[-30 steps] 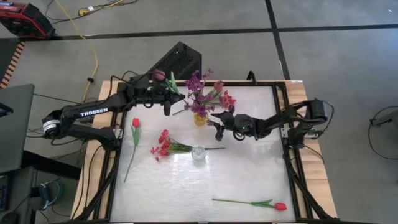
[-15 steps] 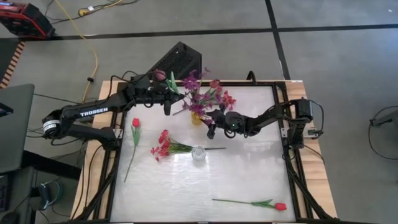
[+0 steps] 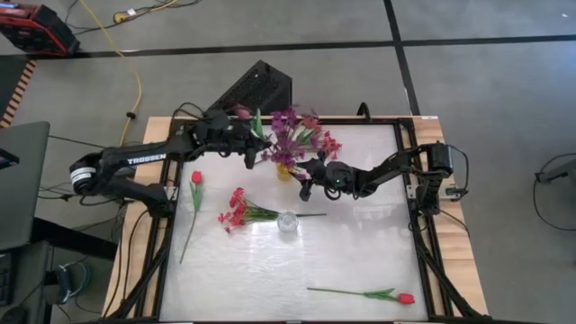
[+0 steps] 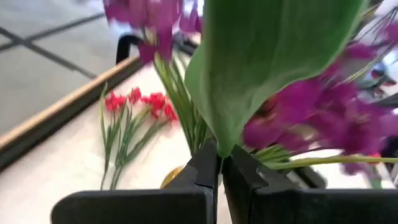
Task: Sort flowers into vase by color
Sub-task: Put the dark red tulip into the yellow vase, then put the bottom pink flowers into the transparent vase
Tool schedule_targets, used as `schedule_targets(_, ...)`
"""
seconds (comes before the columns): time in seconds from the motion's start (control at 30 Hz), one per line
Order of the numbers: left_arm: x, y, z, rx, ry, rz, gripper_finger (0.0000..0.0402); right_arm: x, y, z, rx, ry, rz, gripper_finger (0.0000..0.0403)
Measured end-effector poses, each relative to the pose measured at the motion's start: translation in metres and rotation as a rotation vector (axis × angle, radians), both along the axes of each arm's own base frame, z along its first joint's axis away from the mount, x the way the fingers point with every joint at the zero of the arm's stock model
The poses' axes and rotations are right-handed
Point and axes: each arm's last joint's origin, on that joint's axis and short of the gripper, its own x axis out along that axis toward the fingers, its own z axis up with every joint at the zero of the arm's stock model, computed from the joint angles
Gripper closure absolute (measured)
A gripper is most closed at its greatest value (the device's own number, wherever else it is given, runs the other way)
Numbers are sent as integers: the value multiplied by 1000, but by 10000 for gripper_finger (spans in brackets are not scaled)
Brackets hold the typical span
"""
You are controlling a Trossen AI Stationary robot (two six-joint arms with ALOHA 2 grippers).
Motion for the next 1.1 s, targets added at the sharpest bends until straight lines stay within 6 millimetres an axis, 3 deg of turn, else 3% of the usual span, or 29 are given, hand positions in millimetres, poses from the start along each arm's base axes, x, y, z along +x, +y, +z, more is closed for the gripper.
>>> schedule_targets(0.47, 35, 8, -36, -42, 76, -35, 401, 0, -2, 0, 1, 5, -7, 216)
schedule_targets(0.77, 40, 6, -33, 4, 82, -68, 398, -1, -4, 0, -10, 10, -12, 216)
schedule_targets(1.1, 31, 1, -24, 48, 110, -85, 289, -2, -5, -3, -19, 41, -10, 216)
